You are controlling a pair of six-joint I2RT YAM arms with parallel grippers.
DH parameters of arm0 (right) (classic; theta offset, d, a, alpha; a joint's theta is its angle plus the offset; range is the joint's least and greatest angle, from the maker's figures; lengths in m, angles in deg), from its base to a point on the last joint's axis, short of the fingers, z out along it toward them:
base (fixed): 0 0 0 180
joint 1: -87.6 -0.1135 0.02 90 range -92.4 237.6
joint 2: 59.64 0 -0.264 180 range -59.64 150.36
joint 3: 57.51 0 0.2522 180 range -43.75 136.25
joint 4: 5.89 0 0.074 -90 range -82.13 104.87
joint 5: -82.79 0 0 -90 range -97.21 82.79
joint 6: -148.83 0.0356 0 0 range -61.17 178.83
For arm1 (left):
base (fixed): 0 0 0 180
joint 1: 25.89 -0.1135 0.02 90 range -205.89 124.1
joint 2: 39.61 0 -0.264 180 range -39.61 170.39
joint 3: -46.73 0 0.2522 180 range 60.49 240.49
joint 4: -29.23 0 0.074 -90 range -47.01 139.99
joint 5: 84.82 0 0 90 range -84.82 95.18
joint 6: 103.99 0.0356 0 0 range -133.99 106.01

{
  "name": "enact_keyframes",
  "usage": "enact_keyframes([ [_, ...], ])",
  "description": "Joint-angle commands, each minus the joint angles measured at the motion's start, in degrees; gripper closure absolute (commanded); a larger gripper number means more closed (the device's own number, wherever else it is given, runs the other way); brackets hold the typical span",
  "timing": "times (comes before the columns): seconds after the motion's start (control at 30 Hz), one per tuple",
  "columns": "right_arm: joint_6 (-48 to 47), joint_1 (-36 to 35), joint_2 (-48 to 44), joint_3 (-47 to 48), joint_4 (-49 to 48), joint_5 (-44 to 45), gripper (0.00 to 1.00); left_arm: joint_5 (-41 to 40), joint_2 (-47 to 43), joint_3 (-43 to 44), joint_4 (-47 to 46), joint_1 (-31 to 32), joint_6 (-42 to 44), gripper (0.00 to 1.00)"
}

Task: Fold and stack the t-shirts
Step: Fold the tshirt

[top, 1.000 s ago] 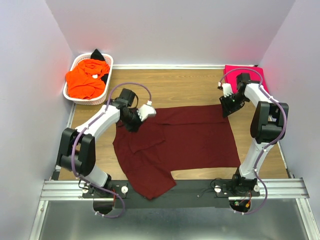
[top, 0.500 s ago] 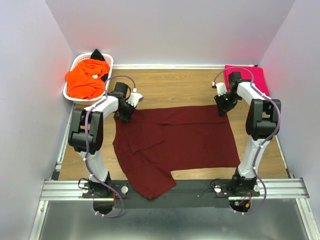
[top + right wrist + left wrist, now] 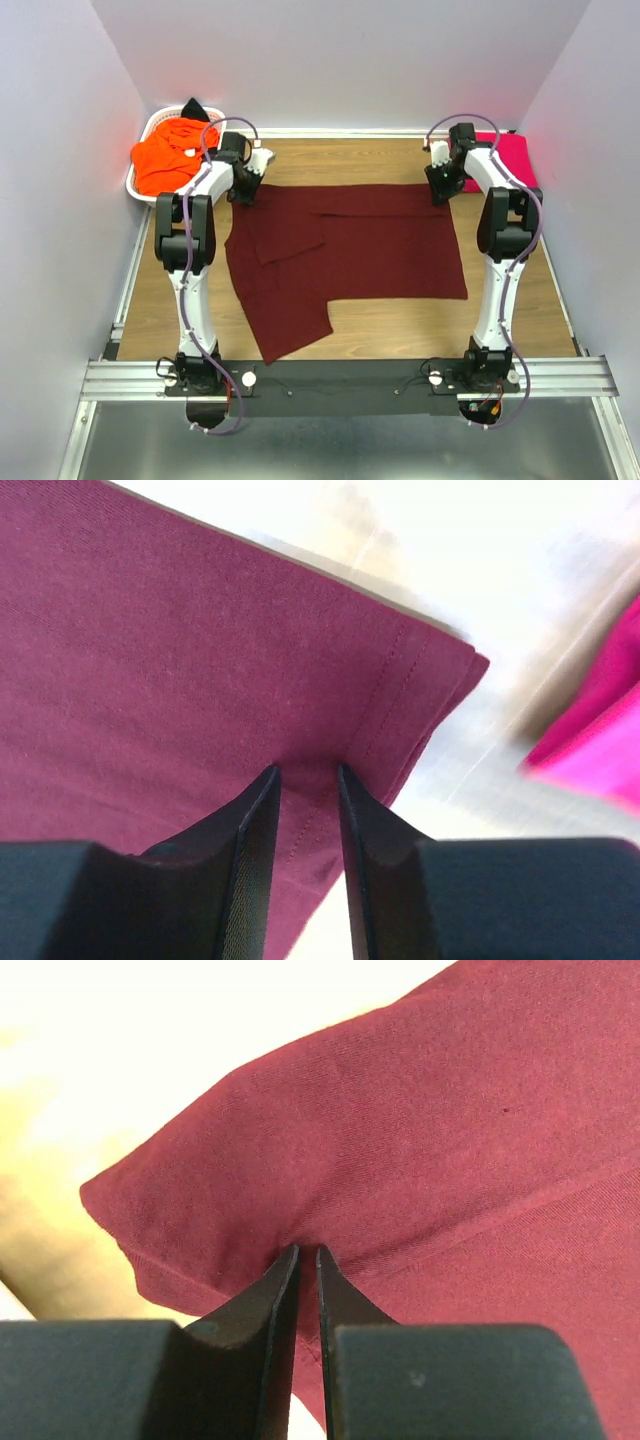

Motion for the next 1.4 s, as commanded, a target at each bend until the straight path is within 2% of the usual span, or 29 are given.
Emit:
enact_keyframes([
  [0.0,1.7,0.1,5.2,5.4,-2.2,1.9,0.6,-0.7,4.3,7.2,3.3,-0.8,0.9,0.8],
  [0.13,1.5,0.2,1.4,5.4,-1.3,-1.6,0.45,3.7,3.3,14.6,8.3,-0.9,3.7,0.73],
  [0.17,1.1,0.1,-2.2,4.7,-1.2,-2.3,0.37,5.5,0.7,15.0,9.1,-0.9,5.6,0.7],
  [0.2,0.8,0.1,-4.1,3.6,-0.6,-3.0,0.33,9.1,-1.0,14.8,11.0,-0.9,7.0,0.62],
  [0.23,-0.3,0.2,-6.0,2.6,-0.3,-4.6,0.29,11.0,-2.8,14.1,12.0,-0.9,8.2,0.59],
  [0.27,-0.9,0.1,-10.7,0.0,0.2,-5.3,0.17,13.0,-6.8,12.0,13.2,-0.8,11.2,0.52],
  [0.3,-2.2,0.1,-12.6,-1.3,1.0,-6.7,0.12,16.1,-9.0,10.4,14.7,-1.0,12.8,0.43],
  [0.37,-4.2,0.1,-16.7,-5.1,2.7,-8.0,0.0,18.3,-16.7,6.1,15.5,-0.9,17.2,0.39],
  [0.4,-5.3,0.1,-20.3,-6.2,4.7,-8.6,0.0,19.6,-19.3,1.4,16.3,-0.9,18.7,0.28],
  [0.57,-14.0,0.1,-29.7,-16.1,10.8,-8.9,0.01,19.3,-32.6,-11.9,19.3,-0.8,27.4,0.28],
  [0.67,-17.9,-0.2,-35.8,-24.6,13.2,-7.0,0.14,19.3,-40.0,-20.3,21.4,-0.8,32.6,0.28],
  [0.7,-18.5,-1.4,-37.2,-28.8,13.3,-6.4,0.28,18.6,-43.0,-24.0,21.3,-0.6,33.4,0.29],
  [0.8,-21.0,-2.7,-43.0,-37.9,12.6,-3.8,0.44,17.3,-46.3,-28.9,22.8,0.7,34.8,0.34],
  [0.87,-22.5,-3.5,-45.5,-41.7,11.2,-1.5,0.51,16.9,-48.0,-32.0,23.1,1.5,35.4,0.38],
  [1.0,-23.5,-5.1,-47.2,-48.8,8.2,0.9,0.53,14.9,-50.5,-36.7,20.8,4.9,34.6,0.4],
  [1.03,-24.6,-5.6,-46.4,-53.0,5.9,3.3,0.54,12.3,-51.4,-39.4,18.4,9.4,32.2,0.4],
  [1.37,-27.5,-5.6,-48.3,-59.6,2.3,7.8,0.55,11.5,-50.4,-40.4,17.9,12.5,31.5,0.41],
])
